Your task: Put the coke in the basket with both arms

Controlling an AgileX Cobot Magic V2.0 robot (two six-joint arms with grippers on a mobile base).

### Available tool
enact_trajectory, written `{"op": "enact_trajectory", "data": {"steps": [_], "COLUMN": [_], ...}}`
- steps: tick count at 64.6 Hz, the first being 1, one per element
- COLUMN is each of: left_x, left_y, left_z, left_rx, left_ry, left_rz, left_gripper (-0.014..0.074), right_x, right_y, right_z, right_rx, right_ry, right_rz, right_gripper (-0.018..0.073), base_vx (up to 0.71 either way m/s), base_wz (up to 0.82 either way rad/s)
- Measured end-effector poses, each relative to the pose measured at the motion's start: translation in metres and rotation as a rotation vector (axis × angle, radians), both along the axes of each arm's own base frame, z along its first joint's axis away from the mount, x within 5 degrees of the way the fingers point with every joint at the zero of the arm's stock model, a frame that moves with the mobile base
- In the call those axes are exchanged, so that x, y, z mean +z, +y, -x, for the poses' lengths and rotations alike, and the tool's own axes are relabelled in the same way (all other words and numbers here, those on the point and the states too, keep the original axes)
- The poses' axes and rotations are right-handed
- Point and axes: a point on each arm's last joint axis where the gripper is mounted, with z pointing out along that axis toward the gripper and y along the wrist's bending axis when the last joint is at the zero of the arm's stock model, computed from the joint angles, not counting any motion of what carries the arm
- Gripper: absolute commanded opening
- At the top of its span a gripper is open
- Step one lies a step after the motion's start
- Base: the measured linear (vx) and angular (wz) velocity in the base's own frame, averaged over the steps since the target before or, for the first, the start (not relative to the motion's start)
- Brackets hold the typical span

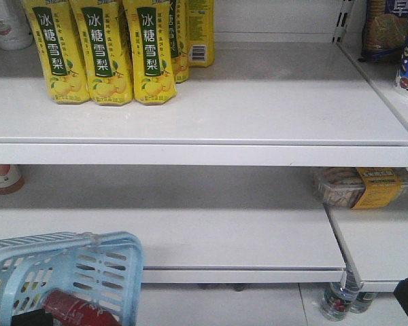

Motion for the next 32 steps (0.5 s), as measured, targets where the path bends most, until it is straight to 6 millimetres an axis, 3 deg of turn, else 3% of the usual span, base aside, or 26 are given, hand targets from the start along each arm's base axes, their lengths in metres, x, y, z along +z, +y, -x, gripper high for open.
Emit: {"op": "enact_trajectory", "data": {"steps": [32], "left_x": [-0.025], "left_y": [0.022], "left_z": [-0.001], "left_rx": [0.217], "left_ry": [-0.104], "left_rz": [-0.077], "left_gripper": [-0.0006], "right_x": [0.0], "right_y": [0.0], "right_z": [0.0], "right_rx": [0.0], "right_ry": [0.004], "right_rz": [0.001], "right_gripper": [-0.0009], "base_vx": [0.0], "base_wz": [0.0]}}
